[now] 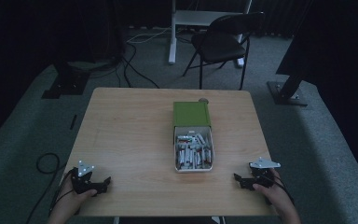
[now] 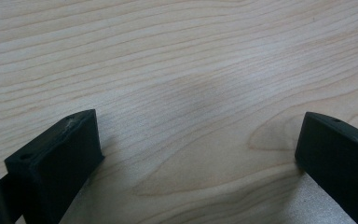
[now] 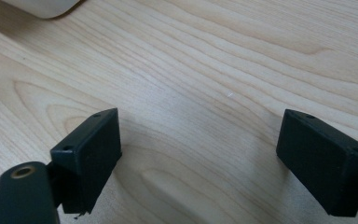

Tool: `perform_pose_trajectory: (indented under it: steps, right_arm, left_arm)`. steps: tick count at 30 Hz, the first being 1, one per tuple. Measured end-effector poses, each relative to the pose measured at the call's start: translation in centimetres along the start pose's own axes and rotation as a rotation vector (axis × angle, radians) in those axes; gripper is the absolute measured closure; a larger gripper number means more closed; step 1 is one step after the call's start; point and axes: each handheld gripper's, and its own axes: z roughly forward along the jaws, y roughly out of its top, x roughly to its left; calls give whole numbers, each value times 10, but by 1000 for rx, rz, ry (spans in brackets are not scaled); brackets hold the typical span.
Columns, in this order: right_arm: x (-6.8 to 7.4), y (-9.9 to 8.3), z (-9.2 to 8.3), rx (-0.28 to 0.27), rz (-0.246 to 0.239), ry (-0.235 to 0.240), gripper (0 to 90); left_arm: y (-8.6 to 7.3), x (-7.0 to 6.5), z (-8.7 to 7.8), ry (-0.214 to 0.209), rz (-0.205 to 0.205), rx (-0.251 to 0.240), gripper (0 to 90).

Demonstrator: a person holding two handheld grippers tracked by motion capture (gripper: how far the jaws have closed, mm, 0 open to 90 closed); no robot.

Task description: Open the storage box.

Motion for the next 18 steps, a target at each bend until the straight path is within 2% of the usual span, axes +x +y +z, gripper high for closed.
perform_pose_trajectory:
  steps: [9, 18]
  right_arm:
    - [1, 1, 1, 1, 11, -14, 125]
    - [1, 1, 1, 1, 11, -14, 125]
  left_arm:
    - [0, 0, 0, -5, 5, 0, 8]
    - [1, 2, 0, -26, 41, 6, 10]
